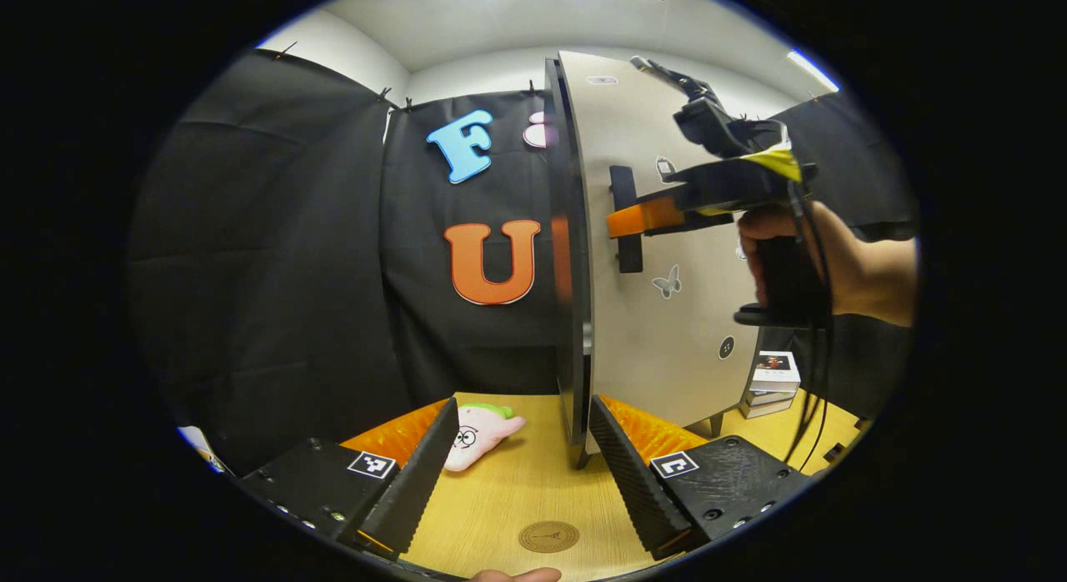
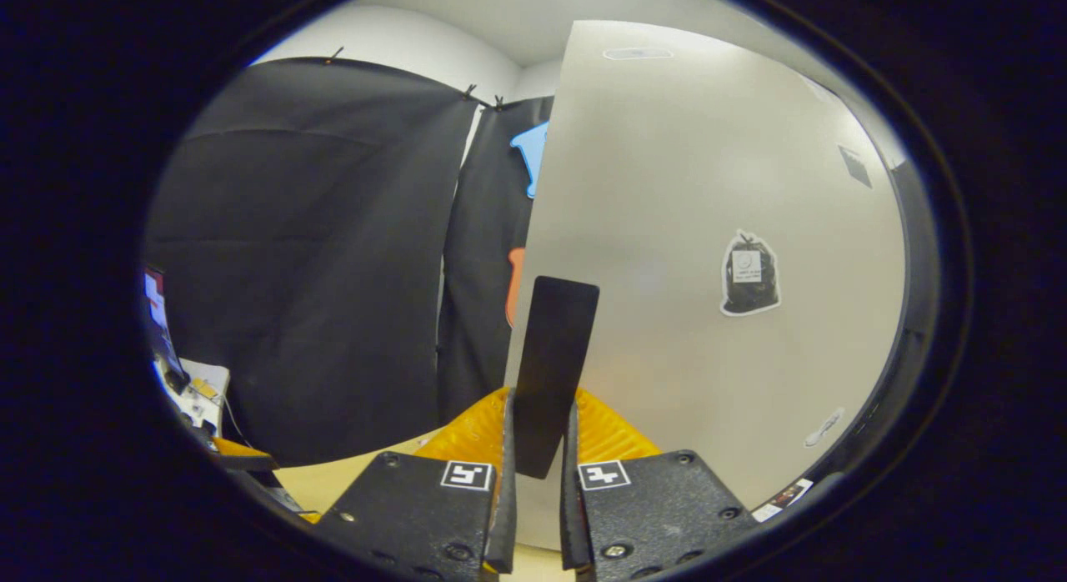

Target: Open the cabinet door with the right hand, grasp the bottle in the cabinet with the left hand and place it on the coaster, then close the cabinet door with the right hand.

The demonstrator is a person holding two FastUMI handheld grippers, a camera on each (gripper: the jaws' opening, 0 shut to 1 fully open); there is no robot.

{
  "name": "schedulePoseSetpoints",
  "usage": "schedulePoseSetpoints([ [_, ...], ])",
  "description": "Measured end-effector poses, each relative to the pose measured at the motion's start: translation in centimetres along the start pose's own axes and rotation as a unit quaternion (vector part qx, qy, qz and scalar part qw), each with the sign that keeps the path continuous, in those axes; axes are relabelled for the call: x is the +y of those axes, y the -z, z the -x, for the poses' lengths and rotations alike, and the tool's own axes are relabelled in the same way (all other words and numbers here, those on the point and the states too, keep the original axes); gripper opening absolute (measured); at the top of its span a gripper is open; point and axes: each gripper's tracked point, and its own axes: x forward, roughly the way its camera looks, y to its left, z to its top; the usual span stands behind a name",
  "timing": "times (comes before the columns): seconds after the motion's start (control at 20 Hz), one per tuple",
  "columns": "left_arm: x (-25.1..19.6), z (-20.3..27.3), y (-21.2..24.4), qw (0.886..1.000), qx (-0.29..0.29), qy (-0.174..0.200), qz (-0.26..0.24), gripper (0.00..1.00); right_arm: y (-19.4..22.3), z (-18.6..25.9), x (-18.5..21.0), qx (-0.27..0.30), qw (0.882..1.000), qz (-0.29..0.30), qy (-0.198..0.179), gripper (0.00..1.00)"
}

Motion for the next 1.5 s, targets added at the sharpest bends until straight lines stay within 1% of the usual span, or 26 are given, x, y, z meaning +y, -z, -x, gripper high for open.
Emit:
schedulePoseSetpoints([
  [0.2,-0.2,-0.2,0.2,1.000,-0.007,0.020,0.001,0.95,0.2,4.5,0.2,0.019,0.999,-0.010,-0.026,0.24],
  [0.3,0.2,-1.0,0.6,1.000,-0.004,0.023,-0.002,0.95,0.4,6.2,0.4,0.032,0.999,-0.015,-0.037,0.23],
  [0.5,0.7,-2.9,-0.3,1.000,-0.011,0.026,-0.006,0.95,0.6,10.1,0.0,0.044,0.997,-0.020,-0.062,0.23],
  [0.6,0.7,-3.7,-0.6,1.000,-0.015,0.026,-0.005,0.95,0.6,11.0,-0.2,0.047,0.996,-0.016,-0.077,0.23],
  [0.75,-0.6,-4.8,-0.8,0.999,-0.011,0.034,-0.004,0.95,1.0,11.7,-0.8,0.053,0.994,-0.016,-0.096,0.23],
  [0.85,-2.0,-6.0,-0.9,0.999,-0.004,0.046,-0.006,0.95,1.3,12.2,-1.4,0.060,0.992,-0.033,-0.111,0.23],
  [0.9,-3.0,-6.6,-1.0,0.998,-0.002,0.057,-0.007,0.95,1.4,12.2,-1.6,0.064,0.991,-0.045,-0.112,0.22],
  [1.0,-5.5,-7.7,-1.5,0.997,-0.006,0.082,-0.013,0.95,1.7,12.2,-2.1,0.069,0.991,-0.051,-0.101,0.22],
  [1.3,-14.2,-10.7,-2.7,0.986,-0.015,0.163,-0.026,0.95,1.6,13.0,-3.6,0.079,0.994,-0.064,-0.033,0.22],
  [1.35,-15.5,-11.2,-2.8,0.984,-0.015,0.174,-0.026,0.95,1.4,13.0,-3.9,0.077,0.994,-0.070,-0.020,0.22],
  [1.5,-19.0,-12.7,-2.7,0.980,-0.009,0.197,-0.022,0.96,1.9,13.7,-4.2,0.072,0.993,-0.094,0.004,0.21],
])
